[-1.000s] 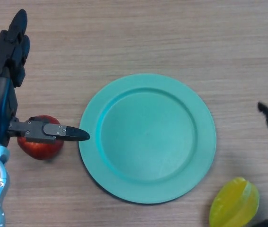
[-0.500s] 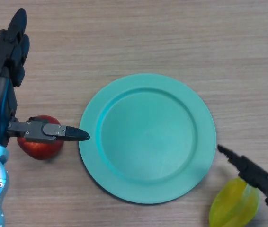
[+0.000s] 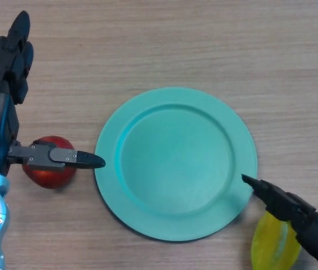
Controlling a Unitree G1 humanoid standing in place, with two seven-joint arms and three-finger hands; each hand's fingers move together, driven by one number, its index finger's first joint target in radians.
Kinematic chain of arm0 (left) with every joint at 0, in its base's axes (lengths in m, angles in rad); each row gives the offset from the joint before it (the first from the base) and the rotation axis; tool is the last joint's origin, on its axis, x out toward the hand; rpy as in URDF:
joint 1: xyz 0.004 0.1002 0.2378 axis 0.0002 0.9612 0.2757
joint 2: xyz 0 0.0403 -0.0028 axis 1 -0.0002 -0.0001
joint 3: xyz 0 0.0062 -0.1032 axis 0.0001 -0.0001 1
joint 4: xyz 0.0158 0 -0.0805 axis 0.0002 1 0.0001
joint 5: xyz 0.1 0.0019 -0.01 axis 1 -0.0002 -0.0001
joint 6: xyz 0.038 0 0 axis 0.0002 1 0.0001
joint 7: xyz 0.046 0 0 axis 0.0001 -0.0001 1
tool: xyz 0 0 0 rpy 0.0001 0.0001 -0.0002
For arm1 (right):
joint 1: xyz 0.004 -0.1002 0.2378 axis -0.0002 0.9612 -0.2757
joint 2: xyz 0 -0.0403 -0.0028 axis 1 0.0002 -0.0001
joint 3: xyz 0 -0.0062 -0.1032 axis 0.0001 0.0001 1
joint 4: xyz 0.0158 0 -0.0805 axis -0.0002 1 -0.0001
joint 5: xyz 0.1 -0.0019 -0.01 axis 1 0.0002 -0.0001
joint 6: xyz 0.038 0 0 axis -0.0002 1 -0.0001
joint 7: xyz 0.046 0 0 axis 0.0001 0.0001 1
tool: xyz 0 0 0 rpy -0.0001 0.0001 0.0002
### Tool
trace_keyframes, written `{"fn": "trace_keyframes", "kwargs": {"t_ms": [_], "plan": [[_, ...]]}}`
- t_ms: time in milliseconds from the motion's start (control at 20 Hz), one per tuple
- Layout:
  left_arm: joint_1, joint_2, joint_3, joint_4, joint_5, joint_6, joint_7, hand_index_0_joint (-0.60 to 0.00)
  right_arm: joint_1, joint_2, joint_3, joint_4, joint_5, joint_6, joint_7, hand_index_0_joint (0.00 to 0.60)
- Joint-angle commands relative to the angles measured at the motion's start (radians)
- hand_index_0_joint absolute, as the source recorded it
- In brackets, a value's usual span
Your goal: Pick up the yellow starfruit and place it on the plate
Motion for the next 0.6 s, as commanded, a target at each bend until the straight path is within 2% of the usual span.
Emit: {"fn": "trace_keyframes", "kwargs": {"t_ms": [50, 100, 150, 200, 250, 300, 400, 600], "plan": [[-0.018, 0.04, 0.074, -0.068, -0.019, -0.135, 0.031, 0.0, -0.011, -0.039, -0.03, -0.017, 0.004, -0.139, -0.099, 0.049], [-0.018, 0.04, 0.075, -0.068, -0.019, -0.134, 0.032, 0.0, -0.013, -0.041, -0.032, -0.012, -0.003, -0.144, -0.107, 0.149], [-0.018, 0.04, 0.074, -0.068, -0.018, -0.131, 0.032, 0.0, -0.021, -0.044, -0.037, 0.003, -0.026, -0.154, -0.133, 0.299], [-0.019, 0.04, 0.074, -0.068, -0.017, -0.129, 0.033, 0.0, -0.029, -0.046, -0.041, 0.014, -0.042, -0.161, -0.158, 0.399], [-0.022, 0.041, 0.075, -0.067, -0.015, -0.126, 0.035, 0.0, -0.047, -0.053, -0.049, 0.031, -0.06, -0.171, -0.212, 0.549], [-0.023, 0.041, 0.075, -0.065, -0.016, -0.126, 0.036, 0.0, -0.063, -0.058, -0.055, 0.045, -0.085, -0.185, -0.254, 0.6], [-0.025, 0.04, 0.073, -0.063, -0.022, -0.128, 0.039, 0.0, -0.081, -0.075, -0.062, 0.066, -0.147, -0.213, -0.302, 0.6], [-0.024, 0.041, 0.074, -0.065, -0.015, -0.136, 0.038, 0.0, -0.08, -0.082, -0.067, 0.058, -0.137, -0.211, -0.273, 0.6]]}}
